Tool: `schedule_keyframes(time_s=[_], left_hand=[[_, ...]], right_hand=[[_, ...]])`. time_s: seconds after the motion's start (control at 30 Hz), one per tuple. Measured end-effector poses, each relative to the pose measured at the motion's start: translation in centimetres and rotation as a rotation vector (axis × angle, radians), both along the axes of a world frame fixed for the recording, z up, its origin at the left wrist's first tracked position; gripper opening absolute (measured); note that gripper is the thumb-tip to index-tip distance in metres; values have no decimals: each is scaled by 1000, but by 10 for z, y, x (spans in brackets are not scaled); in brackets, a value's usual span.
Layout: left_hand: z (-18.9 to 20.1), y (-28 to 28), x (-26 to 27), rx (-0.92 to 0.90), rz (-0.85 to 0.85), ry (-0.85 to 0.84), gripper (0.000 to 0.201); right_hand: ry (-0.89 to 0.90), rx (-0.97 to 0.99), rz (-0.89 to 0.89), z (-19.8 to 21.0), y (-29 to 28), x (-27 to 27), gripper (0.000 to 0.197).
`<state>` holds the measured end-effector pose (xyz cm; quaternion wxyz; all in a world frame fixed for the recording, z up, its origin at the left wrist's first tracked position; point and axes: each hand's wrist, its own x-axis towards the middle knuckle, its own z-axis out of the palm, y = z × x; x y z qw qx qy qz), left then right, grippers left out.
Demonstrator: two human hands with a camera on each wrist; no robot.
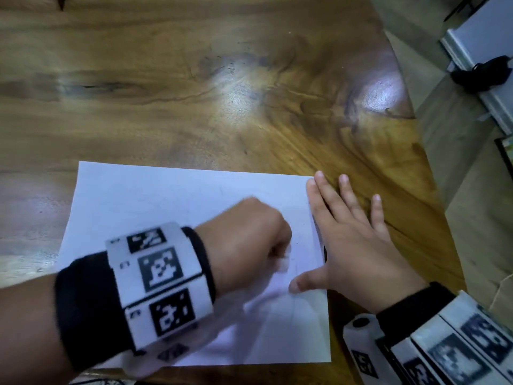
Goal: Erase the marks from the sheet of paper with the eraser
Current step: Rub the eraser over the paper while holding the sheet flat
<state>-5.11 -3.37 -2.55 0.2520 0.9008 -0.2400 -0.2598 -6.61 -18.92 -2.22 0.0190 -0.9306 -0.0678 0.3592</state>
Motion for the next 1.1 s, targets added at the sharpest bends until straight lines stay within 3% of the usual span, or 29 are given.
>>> schedule_keyframes(time_s=[0.07, 0.23, 0.4, 0.6, 0.8, 0.97, 1.1], left_hand=[[0, -1, 3, 15, -8, 6, 5], [-1, -4, 42, 21, 193, -166, 7], [2, -5, 10, 20, -112, 71, 10], [3, -9, 42, 65, 146, -159, 5], [9, -11, 0, 62, -218, 95, 8], [4, -7, 34, 109, 83, -192, 10], [8, -1, 11, 46, -98, -42, 8]], right_hand=[[5, 0, -1, 0, 0, 0, 143], [2, -3, -3, 0, 1, 0, 143], [10, -12, -1, 1, 1, 0, 143], [17, -20, -5, 2, 3, -1, 142], [26, -24, -15, 2, 4, 0, 143], [28, -37, -10, 3, 5, 0, 143], [19, -24, -16, 2, 5, 1, 143]])
